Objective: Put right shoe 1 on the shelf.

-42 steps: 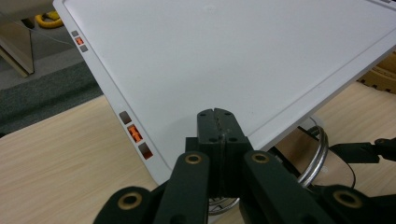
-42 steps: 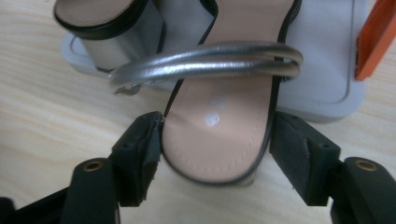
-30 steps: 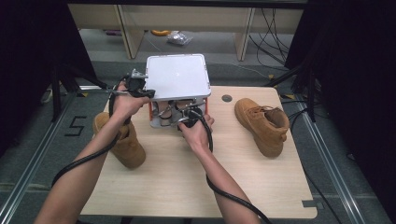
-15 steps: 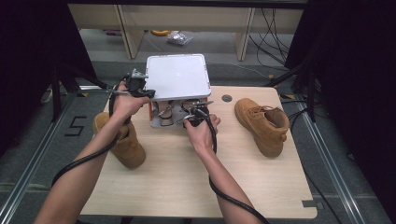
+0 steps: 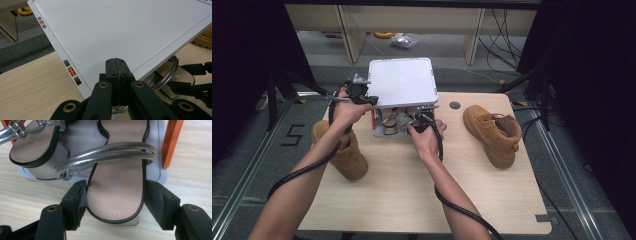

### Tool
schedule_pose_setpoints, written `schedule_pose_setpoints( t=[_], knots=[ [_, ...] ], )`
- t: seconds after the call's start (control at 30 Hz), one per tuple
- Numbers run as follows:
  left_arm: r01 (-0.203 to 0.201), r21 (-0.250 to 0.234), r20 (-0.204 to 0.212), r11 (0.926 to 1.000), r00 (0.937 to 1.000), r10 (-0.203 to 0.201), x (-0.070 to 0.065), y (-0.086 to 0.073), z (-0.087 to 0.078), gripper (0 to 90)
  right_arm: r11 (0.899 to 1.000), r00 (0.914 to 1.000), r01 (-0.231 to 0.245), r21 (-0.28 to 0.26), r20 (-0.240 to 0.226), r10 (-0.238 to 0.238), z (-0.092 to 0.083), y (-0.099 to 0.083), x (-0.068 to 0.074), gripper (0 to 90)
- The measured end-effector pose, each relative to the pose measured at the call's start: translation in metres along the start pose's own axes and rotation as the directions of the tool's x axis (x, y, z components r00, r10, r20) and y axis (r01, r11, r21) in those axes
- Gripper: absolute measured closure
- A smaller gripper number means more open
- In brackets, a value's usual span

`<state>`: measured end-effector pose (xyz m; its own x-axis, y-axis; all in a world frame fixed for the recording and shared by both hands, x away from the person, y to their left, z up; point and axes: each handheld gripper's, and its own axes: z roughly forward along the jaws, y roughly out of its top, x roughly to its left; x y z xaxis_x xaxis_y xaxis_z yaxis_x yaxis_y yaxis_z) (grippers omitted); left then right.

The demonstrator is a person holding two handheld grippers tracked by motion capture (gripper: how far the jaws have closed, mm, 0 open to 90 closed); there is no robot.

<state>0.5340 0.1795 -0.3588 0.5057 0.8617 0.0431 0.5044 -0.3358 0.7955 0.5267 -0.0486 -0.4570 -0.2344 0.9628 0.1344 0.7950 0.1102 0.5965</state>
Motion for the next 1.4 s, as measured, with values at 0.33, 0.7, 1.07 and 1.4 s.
schedule_pose_setpoints(
  t=[0.33,0.7,1.07,1.4],
  knots=[
    [0.001,-0.001,0.004,1.0000,1.0000,-0.001,0.001,0.000,0.000,89.9,0.999,0.9995,0.031,-0.016,0.000,-0.031,-0.005,-0.003,-0.001,34.5],
    [0.023,-0.016,-0.004,0.9996,0.9997,-0.023,-0.002,0.000,0.001,89.9,0.992,0.9951,0.057,0.111,-0.086,-0.048,-0.046,-0.029,-0.015,85.1],
    [0.001,0.000,0.004,1.0000,1.0000,-0.001,0.001,0.000,0.000,89.9,0.995,0.9918,0.066,0.071,-0.114,-0.058,-0.016,-0.028,-0.013,90.0],
    [0.001,-0.004,0.006,1.0000,1.0000,-0.001,0.001,-0.001,0.000,89.9,0.996,0.9931,0.091,-0.002,-0.073,-0.091,-0.015,-0.014,-0.011,90.0]
  ],
)
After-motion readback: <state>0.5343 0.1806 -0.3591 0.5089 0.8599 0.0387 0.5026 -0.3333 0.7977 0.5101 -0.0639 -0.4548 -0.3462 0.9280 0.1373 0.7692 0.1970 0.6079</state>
